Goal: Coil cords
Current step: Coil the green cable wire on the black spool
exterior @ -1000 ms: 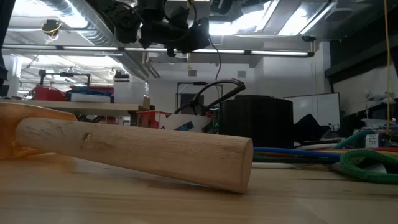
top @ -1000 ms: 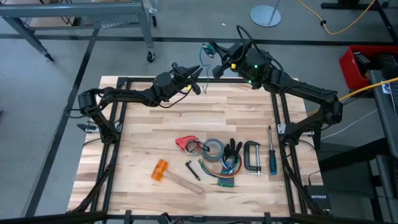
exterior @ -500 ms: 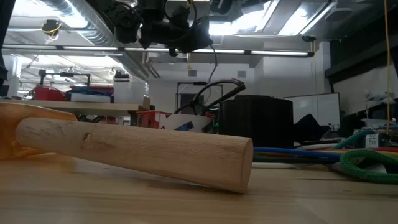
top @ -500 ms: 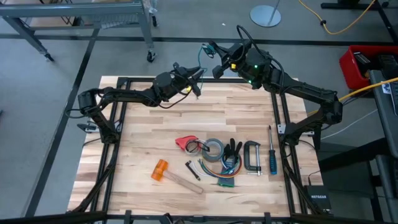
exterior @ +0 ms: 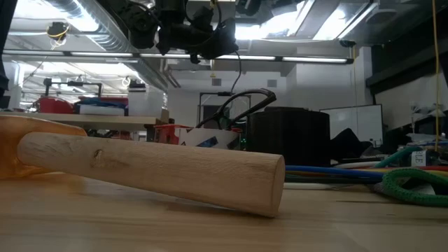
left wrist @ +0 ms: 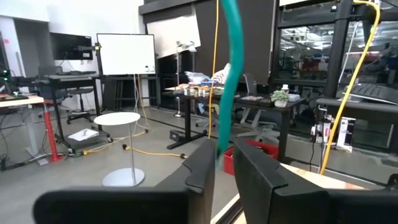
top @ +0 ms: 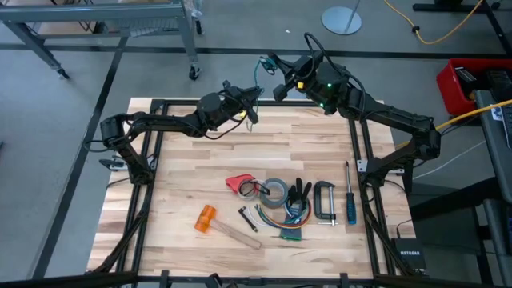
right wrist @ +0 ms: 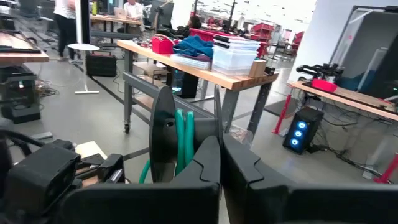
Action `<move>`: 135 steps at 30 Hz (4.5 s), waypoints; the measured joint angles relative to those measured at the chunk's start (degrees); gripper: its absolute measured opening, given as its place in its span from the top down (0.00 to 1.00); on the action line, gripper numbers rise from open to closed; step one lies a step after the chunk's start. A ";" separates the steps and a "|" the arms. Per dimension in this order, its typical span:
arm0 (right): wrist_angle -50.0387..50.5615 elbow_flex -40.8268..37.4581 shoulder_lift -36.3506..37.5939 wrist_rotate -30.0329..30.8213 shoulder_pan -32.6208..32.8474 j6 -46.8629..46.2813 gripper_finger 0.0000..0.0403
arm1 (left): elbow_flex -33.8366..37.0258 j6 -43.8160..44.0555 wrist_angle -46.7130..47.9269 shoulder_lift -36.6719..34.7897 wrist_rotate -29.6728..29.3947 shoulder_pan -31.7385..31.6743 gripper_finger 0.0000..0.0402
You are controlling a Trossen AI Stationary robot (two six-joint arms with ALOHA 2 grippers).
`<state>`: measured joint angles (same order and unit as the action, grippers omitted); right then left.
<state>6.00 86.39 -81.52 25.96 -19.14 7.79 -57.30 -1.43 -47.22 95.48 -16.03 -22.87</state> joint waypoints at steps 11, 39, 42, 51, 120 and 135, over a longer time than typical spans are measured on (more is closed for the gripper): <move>-2.64 0.00 -0.36 -2.85 0.04 -0.03 1.00 | 0.00 0.71 -0.02 0.00 -0.02 -0.07 0.98; -14.37 0.00 -15.23 -2.26 0.02 13.71 1.00 | -0.97 14.24 17.35 -0.22 19.63 -2.08 1.00; -12.94 0.00 -15.23 -1.71 0.04 14.99 1.00 | -4.38 14.85 23.90 -0.24 25.24 -2.84 1.00; -12.85 0.00 -15.21 -1.54 0.04 16.65 1.00 | -14.06 9.49 46.99 -0.26 29.25 -3.06 1.00; 21.75 -0.02 -15.26 -32.09 -4.79 0.04 1.00 | -14.71 -5.35 49.21 -2.62 23.70 -0.21 1.00; 25.17 0.00 -15.19 -34.15 -4.80 -0.66 1.00 | -14.67 1.99 59.86 -8.68 22.95 -1.57 1.00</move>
<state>31.17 86.39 -96.71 -8.19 -23.94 7.14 -71.96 0.56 12.64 86.80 6.92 -24.45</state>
